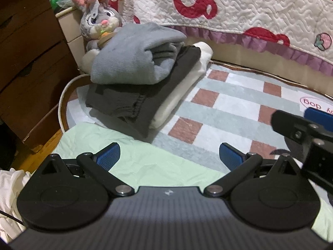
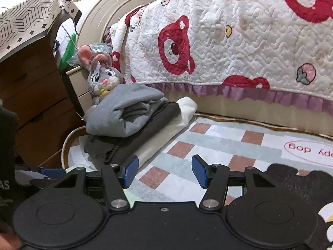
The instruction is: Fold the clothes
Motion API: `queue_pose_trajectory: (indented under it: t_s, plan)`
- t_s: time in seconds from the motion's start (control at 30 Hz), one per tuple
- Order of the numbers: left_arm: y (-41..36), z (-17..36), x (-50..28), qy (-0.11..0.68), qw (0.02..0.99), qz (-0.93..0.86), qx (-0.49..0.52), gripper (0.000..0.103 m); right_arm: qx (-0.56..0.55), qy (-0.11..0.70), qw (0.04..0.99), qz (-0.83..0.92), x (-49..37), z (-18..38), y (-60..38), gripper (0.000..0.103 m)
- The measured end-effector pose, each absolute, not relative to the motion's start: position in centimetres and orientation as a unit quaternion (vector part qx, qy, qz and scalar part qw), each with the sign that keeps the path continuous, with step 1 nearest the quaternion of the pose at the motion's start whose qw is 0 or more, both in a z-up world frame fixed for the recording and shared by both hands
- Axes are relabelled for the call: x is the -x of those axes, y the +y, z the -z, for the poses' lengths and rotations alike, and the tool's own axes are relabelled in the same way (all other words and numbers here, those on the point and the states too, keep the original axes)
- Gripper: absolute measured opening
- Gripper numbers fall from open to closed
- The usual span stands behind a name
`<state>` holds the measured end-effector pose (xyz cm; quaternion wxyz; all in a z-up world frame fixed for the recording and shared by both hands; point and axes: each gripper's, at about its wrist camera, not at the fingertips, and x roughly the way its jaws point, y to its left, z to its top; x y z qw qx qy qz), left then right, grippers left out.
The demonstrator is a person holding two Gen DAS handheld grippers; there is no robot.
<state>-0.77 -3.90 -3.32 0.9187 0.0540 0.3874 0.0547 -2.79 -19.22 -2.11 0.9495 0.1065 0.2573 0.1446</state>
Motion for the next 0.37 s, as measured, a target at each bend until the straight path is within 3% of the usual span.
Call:
queue_pose_trajectory:
  t_s: [0.37]
  plan:
    - [-4.26,4.01,1.02,0.405,0.913,-0.041,-0.038,0.103,-0.098,0.264,0.949,-0.140,2.79,2.40,-19.24,0.064]
